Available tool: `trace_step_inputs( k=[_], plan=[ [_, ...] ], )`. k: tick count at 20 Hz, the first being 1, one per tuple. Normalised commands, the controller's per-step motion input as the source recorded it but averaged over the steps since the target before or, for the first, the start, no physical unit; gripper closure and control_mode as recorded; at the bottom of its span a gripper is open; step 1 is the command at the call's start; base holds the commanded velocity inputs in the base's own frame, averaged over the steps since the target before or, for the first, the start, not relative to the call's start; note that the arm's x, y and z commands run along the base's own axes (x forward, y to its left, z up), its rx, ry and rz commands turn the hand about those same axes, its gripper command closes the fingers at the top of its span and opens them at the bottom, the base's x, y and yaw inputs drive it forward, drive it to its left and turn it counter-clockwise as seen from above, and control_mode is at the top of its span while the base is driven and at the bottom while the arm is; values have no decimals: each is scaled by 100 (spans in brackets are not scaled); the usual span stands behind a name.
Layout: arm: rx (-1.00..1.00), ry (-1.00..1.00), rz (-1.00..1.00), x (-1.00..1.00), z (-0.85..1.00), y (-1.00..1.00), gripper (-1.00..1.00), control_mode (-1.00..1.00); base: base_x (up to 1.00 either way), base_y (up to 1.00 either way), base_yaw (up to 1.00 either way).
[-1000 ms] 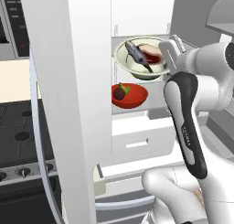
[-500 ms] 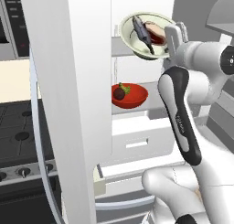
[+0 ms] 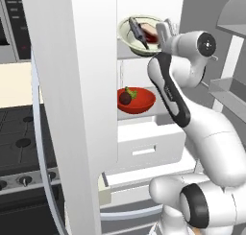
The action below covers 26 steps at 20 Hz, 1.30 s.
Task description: Place the bowl with the broccoli and potato on the second highest shelf of the fridge. Place the bowl with the steak and fish on the top shelf of the fridge.
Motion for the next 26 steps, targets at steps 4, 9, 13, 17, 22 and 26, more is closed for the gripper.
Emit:
trace_step_inputs(
  k=[4, 9, 13, 17, 22, 26],
  plan=[
    [-2, 12, 0, 100, -2, 0, 100, -100, 0, 0, 0],
    [-2, 2, 0, 94, -8, 0, 100, -100, 0, 0, 0],
    [0, 0, 0, 66, -39, 0, 100, -100, 0, 0, 0],
    [-3, 0, 0, 71, -28, 0, 100, -100, 0, 0, 0],
    [0, 4, 0, 52, -3, 0, -100, -100, 0, 0, 0],
    [0, 1, -1, 1, 0, 2, -100, -100, 0, 0, 0]
  ],
)
